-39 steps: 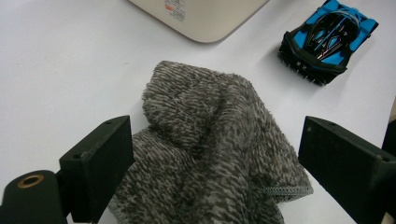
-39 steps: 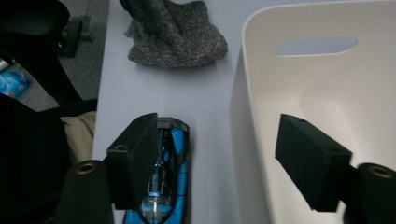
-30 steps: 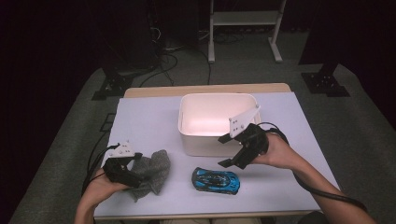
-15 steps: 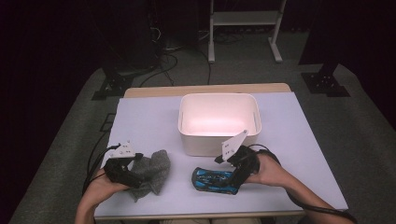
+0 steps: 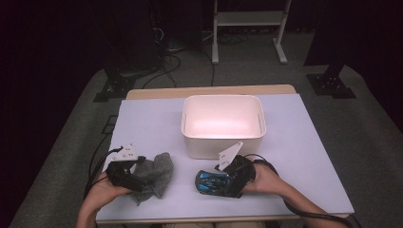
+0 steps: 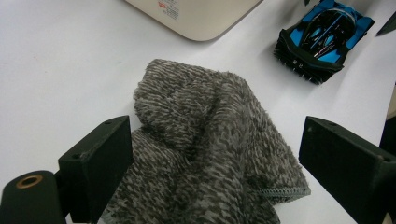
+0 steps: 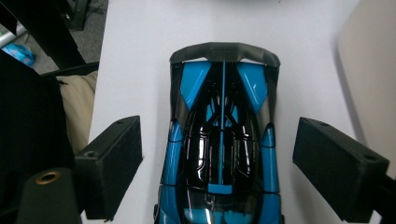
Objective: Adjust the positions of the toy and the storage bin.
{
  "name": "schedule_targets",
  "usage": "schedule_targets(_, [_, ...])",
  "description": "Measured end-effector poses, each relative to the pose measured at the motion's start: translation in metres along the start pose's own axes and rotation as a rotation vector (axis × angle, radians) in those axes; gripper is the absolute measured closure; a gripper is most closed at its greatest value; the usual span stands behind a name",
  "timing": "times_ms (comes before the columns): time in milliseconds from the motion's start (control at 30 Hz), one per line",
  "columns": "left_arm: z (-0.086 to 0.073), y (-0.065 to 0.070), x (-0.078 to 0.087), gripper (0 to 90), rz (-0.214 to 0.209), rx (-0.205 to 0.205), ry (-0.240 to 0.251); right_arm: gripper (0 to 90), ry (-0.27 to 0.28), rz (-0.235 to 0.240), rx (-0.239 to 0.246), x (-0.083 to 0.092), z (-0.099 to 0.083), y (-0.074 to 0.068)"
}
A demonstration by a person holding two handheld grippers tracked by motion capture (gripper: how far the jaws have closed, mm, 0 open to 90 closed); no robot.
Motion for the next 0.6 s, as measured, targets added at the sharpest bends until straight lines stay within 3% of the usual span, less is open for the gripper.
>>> schedule_targets(300, [0.001,0.001,0.001,9.0,0.006,-0.002,0.005,14.6,-0.022,-0.012,-0.007,-0.019,-0.007,0.000])
schedule_targets(600, [-0.001,0.000,0.001,9.0,0.002,0.003,0.003,14.6,-0.029,-0.031,-0.016,-0.027,-0.013,0.002])
Point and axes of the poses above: each handheld gripper's, and its own axes: x roughly backward along the jaws, z roughly out of its top, y roughly to its right, the point moved 8 cm from there along -x, roughly forward along the jaws, and after that the axes turned 8 degrees about -y, right-handed, at the moved point
